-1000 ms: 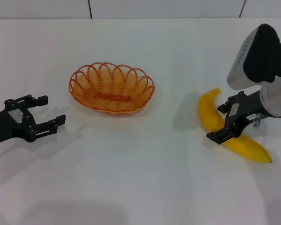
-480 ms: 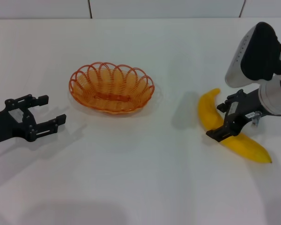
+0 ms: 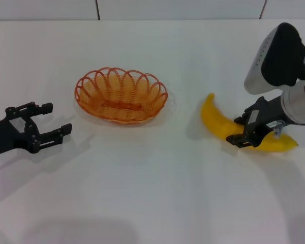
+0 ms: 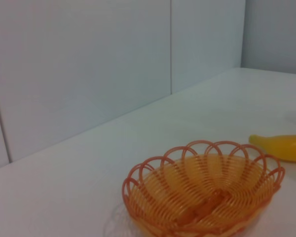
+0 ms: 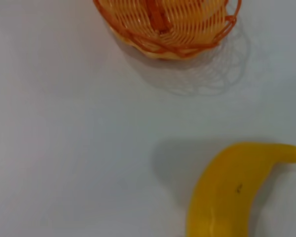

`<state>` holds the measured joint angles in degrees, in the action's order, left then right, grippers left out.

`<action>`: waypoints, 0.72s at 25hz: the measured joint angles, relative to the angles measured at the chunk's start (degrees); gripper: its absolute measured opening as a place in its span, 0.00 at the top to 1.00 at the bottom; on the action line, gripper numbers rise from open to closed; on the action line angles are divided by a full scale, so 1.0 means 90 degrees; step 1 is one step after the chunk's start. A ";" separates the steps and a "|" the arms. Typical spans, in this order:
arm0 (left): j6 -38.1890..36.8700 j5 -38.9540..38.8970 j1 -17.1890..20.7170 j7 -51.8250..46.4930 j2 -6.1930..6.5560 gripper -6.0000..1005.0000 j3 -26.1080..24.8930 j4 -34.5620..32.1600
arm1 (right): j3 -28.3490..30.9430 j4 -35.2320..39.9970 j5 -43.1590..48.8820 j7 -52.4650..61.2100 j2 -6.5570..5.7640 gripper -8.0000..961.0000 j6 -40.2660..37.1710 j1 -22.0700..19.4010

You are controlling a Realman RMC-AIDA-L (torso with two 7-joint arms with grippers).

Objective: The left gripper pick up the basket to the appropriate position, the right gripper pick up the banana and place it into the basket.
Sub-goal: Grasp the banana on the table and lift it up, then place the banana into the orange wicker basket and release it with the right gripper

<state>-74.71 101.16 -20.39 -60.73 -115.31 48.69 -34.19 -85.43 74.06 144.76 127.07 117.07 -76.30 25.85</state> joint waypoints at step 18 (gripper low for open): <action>0.0000 -0.0026 0.0048 0.0007 -0.0004 0.24 0.0000 0.0000 | 0.0101 0.0444 -0.1752 -0.1403 0.0016 0.47 0.0137 -0.0097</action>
<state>-74.70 100.92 -19.96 -60.67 -115.35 48.69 -34.19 -84.52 78.06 128.99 114.45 117.21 -75.07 24.98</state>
